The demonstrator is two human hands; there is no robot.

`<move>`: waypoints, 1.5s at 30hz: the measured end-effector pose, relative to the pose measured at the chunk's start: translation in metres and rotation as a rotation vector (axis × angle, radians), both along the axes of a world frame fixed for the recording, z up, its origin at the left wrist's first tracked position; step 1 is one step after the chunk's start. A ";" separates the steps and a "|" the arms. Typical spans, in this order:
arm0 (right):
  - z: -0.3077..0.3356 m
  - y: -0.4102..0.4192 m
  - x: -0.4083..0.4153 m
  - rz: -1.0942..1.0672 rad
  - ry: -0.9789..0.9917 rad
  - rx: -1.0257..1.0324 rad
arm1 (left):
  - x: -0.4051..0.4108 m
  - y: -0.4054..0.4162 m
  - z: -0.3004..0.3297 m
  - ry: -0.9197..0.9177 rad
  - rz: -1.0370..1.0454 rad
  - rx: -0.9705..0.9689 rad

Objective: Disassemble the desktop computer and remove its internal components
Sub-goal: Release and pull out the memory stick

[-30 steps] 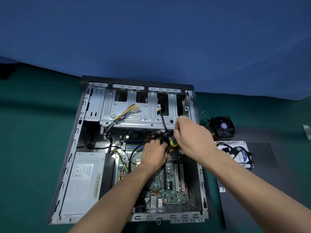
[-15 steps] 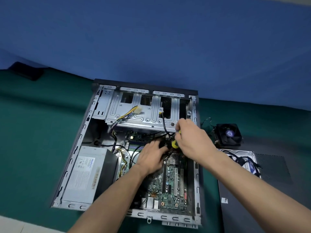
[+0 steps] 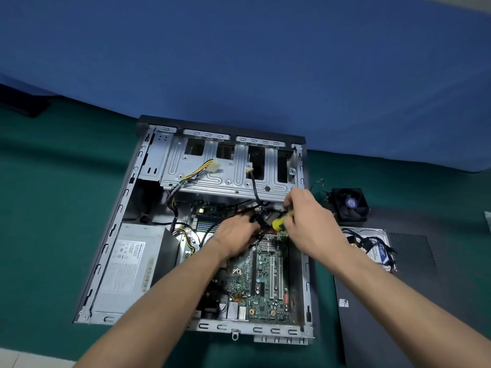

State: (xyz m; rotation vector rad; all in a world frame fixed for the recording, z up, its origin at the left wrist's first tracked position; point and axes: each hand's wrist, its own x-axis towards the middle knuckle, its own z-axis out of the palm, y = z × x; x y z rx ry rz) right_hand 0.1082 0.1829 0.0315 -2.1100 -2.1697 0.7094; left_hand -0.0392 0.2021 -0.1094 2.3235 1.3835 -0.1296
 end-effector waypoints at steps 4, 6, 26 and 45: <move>-0.001 -0.004 0.000 0.007 -0.016 0.027 | -0.002 0.000 -0.001 -0.021 -0.020 -0.014; 0.000 -0.004 -0.001 -0.014 0.038 0.011 | -0.001 0.002 -0.001 -0.021 -0.024 -0.020; -0.003 -0.007 -0.005 0.017 0.033 0.052 | -0.001 0.004 -0.004 -0.039 -0.049 0.003; 0.015 -0.016 0.022 -0.177 0.036 0.235 | 0.006 -0.010 -0.019 -0.037 -0.152 0.265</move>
